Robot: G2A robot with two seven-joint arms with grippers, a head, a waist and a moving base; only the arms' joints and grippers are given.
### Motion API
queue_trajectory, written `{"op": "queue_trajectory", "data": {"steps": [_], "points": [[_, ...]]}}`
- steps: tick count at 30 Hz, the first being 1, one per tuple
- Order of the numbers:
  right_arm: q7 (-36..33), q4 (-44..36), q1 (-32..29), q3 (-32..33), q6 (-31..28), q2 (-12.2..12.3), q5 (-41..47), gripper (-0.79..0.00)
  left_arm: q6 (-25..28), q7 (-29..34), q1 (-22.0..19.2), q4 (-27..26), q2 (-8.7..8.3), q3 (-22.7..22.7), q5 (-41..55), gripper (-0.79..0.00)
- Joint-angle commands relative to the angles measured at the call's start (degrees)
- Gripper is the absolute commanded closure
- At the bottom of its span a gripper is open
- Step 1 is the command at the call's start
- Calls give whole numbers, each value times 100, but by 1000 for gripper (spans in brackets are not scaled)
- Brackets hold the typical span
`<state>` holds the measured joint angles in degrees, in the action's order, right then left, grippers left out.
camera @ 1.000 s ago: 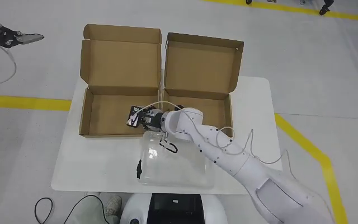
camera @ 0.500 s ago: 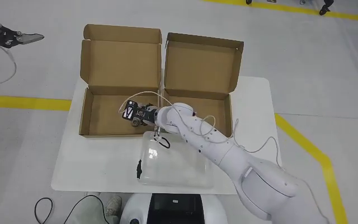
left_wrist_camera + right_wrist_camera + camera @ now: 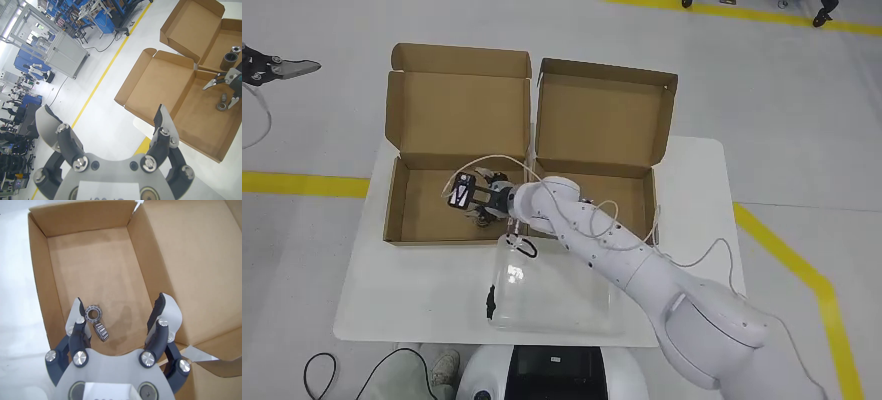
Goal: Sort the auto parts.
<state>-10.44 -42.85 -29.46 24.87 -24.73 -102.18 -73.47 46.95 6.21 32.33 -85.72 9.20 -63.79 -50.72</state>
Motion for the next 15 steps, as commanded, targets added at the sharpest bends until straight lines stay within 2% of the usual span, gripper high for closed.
{"op": "queue_trajectory", "data": {"steps": [1, 7, 13, 15], "points": [[24, -307, -77, 124, -77, 113, -93, -699, 0, 0, 0, 0, 0, 0, 0, -785], [-228, -1836, -798, 844, -415, 690, -415, -770, 0, 0, 0, 0, 0, 0, 0, -785], [-904, -3687, -2021, 1823, -660, 1288, -1015, -782, 0, 0, 0, 0, 0, 0, 0, -785], [-906, -4102, -2471, 2180, -726, 1434, -1000, -785, 0, 0, 0, 0, 0, 0, 0, -785]]}}
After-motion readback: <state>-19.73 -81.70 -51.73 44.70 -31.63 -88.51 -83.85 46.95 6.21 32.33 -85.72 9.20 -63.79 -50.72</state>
